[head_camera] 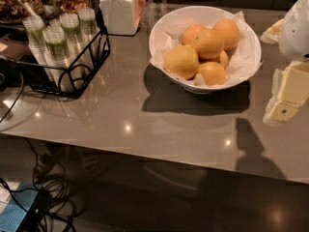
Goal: Pick orange from white bowl
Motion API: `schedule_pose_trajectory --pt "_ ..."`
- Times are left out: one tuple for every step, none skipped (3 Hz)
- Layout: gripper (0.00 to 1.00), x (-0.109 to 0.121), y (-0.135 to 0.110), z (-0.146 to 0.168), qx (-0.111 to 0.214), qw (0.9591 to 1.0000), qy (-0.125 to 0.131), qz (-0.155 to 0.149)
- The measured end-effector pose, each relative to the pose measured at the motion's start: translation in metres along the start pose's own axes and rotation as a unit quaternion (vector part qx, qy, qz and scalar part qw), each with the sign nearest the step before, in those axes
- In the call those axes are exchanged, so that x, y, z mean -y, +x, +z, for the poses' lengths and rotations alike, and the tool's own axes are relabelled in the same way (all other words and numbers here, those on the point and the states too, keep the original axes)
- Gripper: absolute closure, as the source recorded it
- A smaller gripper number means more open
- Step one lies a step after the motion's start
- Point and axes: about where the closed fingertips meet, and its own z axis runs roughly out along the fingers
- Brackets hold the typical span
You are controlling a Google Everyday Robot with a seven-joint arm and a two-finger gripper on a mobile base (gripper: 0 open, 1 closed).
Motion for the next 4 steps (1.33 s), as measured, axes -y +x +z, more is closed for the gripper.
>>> schedule_pose_trajectory --pt "0.00 0.006 -0.004 -0.002 0.002 1.0000 0.008 -0.005" --pt "0.00 0.029 -0.015 0.006 0.032 0.9993 0.000 -0.019" --pt "0.00 0.049 -0.024 0.015 0.062 0.9976 -0.013 -0.029" --pt "0.00 0.051 -0.025 0.015 0.065 0.9974 -0.011 -0.029"
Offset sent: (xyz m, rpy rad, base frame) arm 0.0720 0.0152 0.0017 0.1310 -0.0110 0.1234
